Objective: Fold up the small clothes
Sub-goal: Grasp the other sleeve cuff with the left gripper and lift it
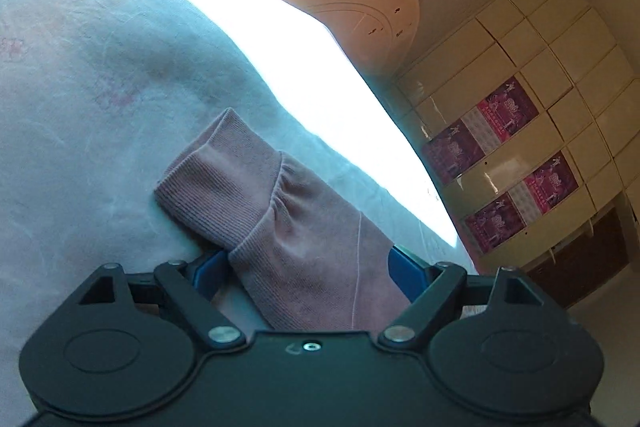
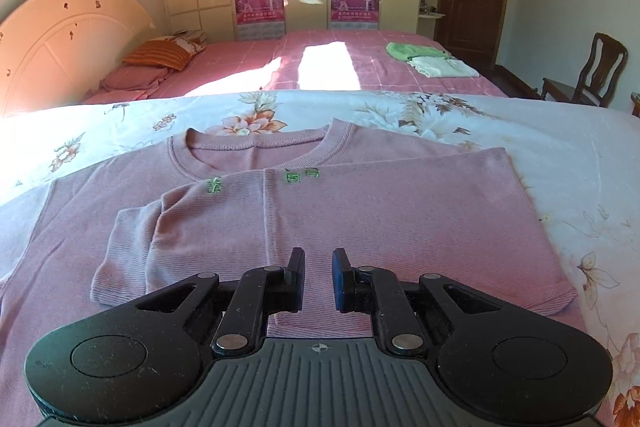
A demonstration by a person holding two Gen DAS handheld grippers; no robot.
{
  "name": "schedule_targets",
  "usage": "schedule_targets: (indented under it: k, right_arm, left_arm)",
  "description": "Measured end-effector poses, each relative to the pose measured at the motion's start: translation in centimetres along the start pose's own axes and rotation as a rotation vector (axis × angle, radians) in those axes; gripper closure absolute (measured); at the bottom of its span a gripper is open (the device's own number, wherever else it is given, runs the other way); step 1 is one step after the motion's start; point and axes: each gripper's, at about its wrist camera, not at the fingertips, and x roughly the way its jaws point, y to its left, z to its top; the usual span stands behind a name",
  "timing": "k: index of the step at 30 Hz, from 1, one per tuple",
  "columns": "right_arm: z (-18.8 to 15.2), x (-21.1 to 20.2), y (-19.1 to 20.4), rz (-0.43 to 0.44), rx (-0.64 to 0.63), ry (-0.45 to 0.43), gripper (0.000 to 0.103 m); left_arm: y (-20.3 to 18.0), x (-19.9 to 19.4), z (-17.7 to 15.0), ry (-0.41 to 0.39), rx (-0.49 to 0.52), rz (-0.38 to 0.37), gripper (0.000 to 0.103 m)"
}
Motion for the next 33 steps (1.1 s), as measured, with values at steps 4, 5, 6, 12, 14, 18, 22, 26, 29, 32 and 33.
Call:
schedule_targets:
  k: [4,5,6,12,14,18,22,26,29,32,33]
  right_arm:
    - [-0.1,0.7,0.5,-0.012,-0.013,0.02,0.091]
    - [-0.3,0.8,0.5,-0.017,-0.013,0.028,0.091]
    - [-0.5,0.9,0.4,-0.019,-0.012,0.033,0.091]
    - [-1.4,1.2,-1.0,-0.017,-0.019,0.042,0.091]
    - [-1.5,1.2,-1.5,-0.02,-0.022,0.035,0.091]
    - [-1.5,1.2,-2.7,-0.013,-0.02,0.026,0.091]
    - [-1.6,1.1,-3.7,-0.002,-0.028,0.022,0.091]
    - [-1.5,1.1,-4.9,0.004,-0.052,0.014,0.091]
    - [-1.2,0.9,-6.0,0.02,-0.047,0.007,0.091]
    - [-0.9,0.7,-7.2,0.031,-0.031,-0.005,0.091]
    - [-0.9,0.6,-7.6,0.034,-0.022,-0.005,0.091]
  left_arm:
    - [0.5,1.4,0.4,-0.007,-0.019,0.024,0.07]
    - [0.7,1.6,0.5,-0.011,-0.033,0.048,0.079]
    - [0.9,1.9,0.5,-0.011,-0.047,0.072,0.091]
    - [-4.3,1.0,-0.5,-0.057,0.088,0.005,0.095]
    - [-8.0,1.2,-1.4,-0.049,0.175,-0.05,0.095]
    - [-16.3,2.6,-4.7,0.009,0.36,-0.159,0.095]
    - [-23.5,4.3,-10.0,0.052,0.503,-0.229,0.095]
    - [-28.8,6.1,-15.4,0.117,0.613,-0.285,0.095]
    - [-31.8,7.0,-19.4,0.162,0.703,-0.32,0.095]
    - [-33.7,7.5,-23.3,0.204,0.796,-0.336,0.095]
    - [-34.0,7.5,-24.7,0.22,0.821,-0.337,0.095]
